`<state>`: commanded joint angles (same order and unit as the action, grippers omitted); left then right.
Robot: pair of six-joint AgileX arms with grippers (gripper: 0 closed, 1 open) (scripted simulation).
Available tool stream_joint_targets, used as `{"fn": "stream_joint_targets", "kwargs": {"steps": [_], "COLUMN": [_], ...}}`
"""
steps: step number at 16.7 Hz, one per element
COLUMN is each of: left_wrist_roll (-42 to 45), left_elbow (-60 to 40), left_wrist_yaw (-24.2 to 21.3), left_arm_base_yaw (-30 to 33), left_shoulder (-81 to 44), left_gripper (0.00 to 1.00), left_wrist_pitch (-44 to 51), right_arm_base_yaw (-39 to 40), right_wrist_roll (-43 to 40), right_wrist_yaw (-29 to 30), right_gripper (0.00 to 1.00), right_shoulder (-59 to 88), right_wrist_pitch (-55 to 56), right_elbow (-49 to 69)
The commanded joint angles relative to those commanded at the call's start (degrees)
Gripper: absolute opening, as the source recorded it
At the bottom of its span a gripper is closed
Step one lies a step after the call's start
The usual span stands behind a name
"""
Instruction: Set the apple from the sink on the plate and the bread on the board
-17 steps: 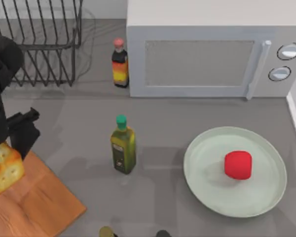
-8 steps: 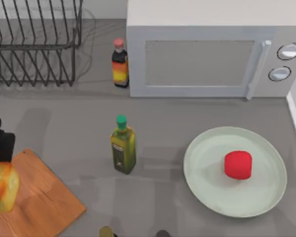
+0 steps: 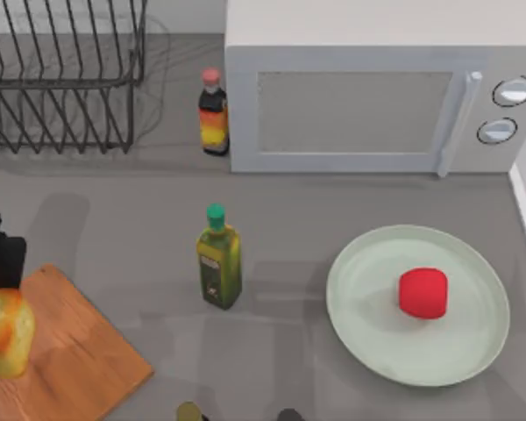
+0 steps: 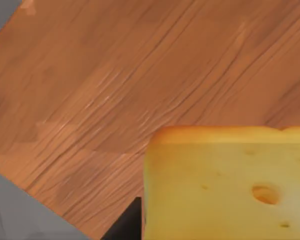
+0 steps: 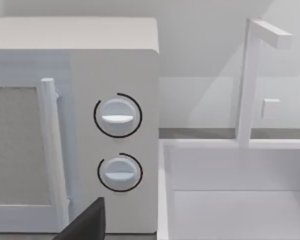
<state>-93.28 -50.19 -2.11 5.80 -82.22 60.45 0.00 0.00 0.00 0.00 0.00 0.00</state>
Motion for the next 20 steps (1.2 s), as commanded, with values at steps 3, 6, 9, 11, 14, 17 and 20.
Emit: {"fn": "stream_joint_targets", "kwargs": {"steps": [3,6,9,11,14,17,20], "left_wrist_roll": [-0.1,-0.2,-0.3,-0.3,-0.4,-0.4,-0.4], "left_elbow": [1.7,3.4,5.1,6.3,7.2,7.2,7.2], "left_wrist_yaw": [0.0,0.0,-0.1,0.0,-0.1,-0.1,-0.1], "left_arm_base_yaw": [0.0,0.0,0.0,0.0,0.0,0.0,0.0], "left_shoulder": [-0.9,-1.7,-2.6,-3.2,-3.7,-3.7,-3.7], "left_gripper": [0.0,0.0,0.0,0.0,0.0,0.08,0.3], "left_wrist_pitch": [-2.6,-5.1,-7.6,-9.6,-11.0,-11.0,-11.0], "right_arm_base_yaw": [0.0,0.0,0.0,0.0,0.0,0.0,0.0], "right_wrist_roll": [0.0,0.0,0.0,0.0,0.0,0.0,0.0], "right_wrist_yaw": [0.0,0.0,0.0,0.0,0.0,0.0,0.0], "right_gripper": [1.0,1.0,1.0,1.0,1.0,1.0,1.0], "right_shoulder": [0.0,0.0,0.0,0.0,0.0,0.0,0.0], "right_wrist_pitch": [0.0,0.0,0.0,0.0,0.0,0.0,0.0], "right_elbow": [0.0,0.0,0.0,0.0,0.0,0.0,0.0]}}
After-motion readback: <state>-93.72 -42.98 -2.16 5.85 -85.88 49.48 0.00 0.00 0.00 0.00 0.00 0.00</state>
